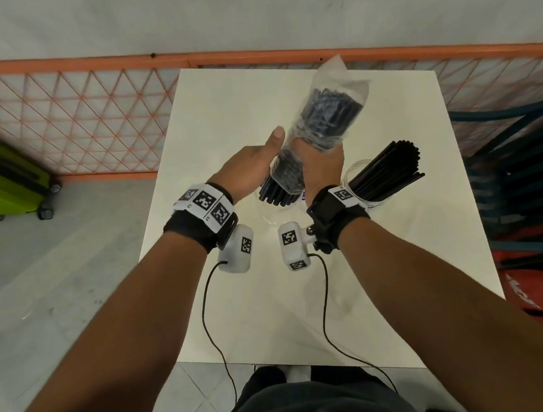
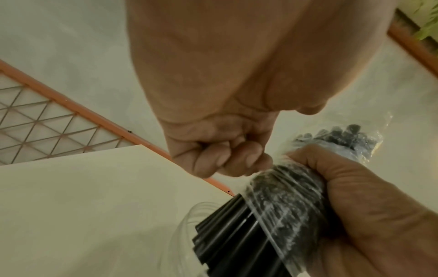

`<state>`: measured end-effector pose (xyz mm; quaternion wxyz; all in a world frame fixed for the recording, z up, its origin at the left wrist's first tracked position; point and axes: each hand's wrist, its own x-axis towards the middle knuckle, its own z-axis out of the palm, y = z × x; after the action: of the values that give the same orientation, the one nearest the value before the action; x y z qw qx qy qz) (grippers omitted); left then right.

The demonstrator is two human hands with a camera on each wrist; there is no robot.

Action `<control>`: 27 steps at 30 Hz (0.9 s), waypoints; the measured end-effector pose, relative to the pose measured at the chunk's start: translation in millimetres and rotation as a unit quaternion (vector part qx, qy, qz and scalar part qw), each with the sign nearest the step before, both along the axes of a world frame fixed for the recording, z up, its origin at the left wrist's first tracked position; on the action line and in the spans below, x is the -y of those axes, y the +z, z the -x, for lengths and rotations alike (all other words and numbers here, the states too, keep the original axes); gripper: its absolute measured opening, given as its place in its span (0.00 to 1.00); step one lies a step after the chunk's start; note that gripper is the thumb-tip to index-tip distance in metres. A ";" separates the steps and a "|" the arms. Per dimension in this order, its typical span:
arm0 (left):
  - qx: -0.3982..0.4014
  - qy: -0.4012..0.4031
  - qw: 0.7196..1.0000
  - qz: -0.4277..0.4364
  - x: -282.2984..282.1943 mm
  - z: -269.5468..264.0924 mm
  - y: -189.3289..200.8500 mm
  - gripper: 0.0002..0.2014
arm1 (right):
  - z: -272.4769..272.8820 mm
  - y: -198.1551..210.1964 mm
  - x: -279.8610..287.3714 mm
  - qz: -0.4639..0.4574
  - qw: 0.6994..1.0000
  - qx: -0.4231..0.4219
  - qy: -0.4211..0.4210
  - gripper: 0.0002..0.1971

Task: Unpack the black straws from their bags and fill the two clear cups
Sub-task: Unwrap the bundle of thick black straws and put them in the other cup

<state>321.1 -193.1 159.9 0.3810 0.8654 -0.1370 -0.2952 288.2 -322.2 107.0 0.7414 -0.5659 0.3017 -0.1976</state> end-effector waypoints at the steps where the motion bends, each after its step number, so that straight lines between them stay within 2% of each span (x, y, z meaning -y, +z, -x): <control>1: 0.002 0.003 1.000 -0.001 -2.4 1.5 -2.4 0.31 | 1.7 -2.1 -0.2 0.001 1.000 -0.007 0.000 0.27; 4: 0.044 0.061 0.997 0.034 -20.0 7.6 -6.5 0.34 | 7.0 -6.0 0.2 0.000 1.000 -0.022 0.013 0.32; 8: 0.078 0.133 0.983 0.103 -63.9 31.8 -13.4 0.21 | 18.1 -7.1 4.4 0.014 0.998 -0.018 0.055 0.33; 11: 0.067 0.134 0.986 0.067 -101.1 62.8 -33.4 0.16 | 23.4 -5.7 7.1 0.021 0.996 -0.006 0.088 0.32; 14: 0.027 0.139 0.990 0.018 -128.0 100.1 -53.3 0.09 | 23.9 1.9 9.2 0.009 0.997 -0.006 0.081 0.25; 18: -0.006 0.133 0.991 -0.031 -151.8 147.0 -83.8 0.07 | 25.1 21.2 16.4 -0.013 0.999 0.016 0.049 0.28; 21: -0.043 0.133 0.989 -0.048 -158.7 167.9 -99.4 0.08 | 27.4 39.5 22.7 -0.001 0.998 0.053 0.034 0.20; 22: -0.050 0.134 0.989 -0.048 -159.0 172.2 -102.0 0.08 | 29.8 45.9 25.1 0.001 0.998 0.062 0.026 0.20; 25: -0.058 0.123 0.990 -0.046 -158.4 178.1 -108.1 0.08 | 37.2 65.7 31.4 0.009 0.995 0.095 -0.003 0.29; 27: -0.059 0.103 0.992 -0.048 -156.5 178.7 -109.4 0.09 | 44.7 80.6 36.1 0.018 0.994 0.100 -0.028 0.28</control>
<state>142.4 -36.6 50.5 0.3744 0.8736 -0.0100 -0.3107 243.5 -358.4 187.5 0.7514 -0.5480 0.2383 -0.2798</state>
